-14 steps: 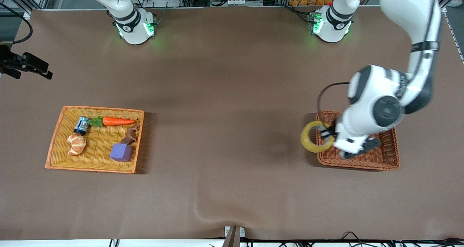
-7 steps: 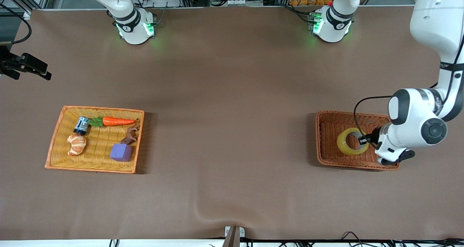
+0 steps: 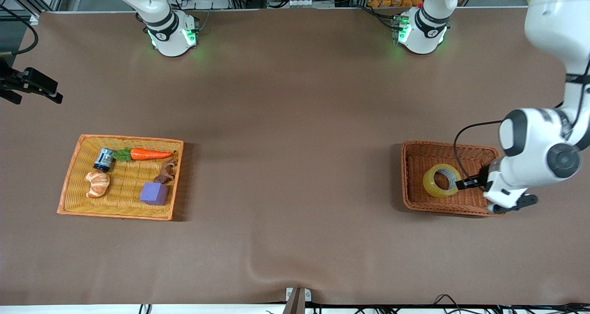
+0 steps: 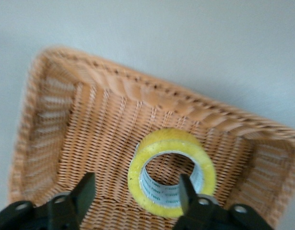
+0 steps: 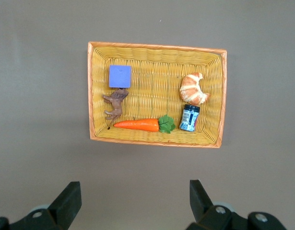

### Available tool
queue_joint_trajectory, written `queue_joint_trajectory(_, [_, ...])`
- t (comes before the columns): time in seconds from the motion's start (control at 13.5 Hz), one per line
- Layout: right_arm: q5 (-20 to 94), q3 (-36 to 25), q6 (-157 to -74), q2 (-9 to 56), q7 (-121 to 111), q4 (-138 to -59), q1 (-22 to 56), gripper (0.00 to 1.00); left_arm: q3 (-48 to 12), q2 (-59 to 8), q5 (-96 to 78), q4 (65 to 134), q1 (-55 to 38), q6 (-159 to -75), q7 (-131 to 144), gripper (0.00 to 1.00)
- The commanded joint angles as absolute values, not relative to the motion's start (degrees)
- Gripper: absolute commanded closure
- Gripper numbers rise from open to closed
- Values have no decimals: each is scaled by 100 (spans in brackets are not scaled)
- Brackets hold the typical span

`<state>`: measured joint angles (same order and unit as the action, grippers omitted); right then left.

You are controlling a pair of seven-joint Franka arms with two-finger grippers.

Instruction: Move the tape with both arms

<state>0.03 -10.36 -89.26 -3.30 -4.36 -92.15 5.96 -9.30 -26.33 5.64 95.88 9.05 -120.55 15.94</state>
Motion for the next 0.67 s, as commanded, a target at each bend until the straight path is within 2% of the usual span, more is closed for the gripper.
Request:
queue_joint_trajectory(0.0, [114,-1020,-8877,-316,-554,-9114,510,0,-993,-1638,616,9730,958,-11752,1110,0])
queue_joint_trajectory(0.15, [106,-1020,-8877,-316,-571,-9132,501,0,-1011,-1136,633,9546,906,-11455,723,0])
queue_joint_trajectory(0.22, [105,-1020,-8877,-316,-658,-9141,492,0,-1080,-942,607,9380,870,-11017,582,0])
queue_joint_trajectory(0.37, [105,-1020,-8886,-273,-720,-9167,440,0,-1291,-757,598,9037,888,-10278,554,0])
queue_joint_trajectory(0.59, [105,-1020,-8877,-264,-721,-9176,466,0,-1310,-423,476,8921,914,-9749,519,0])
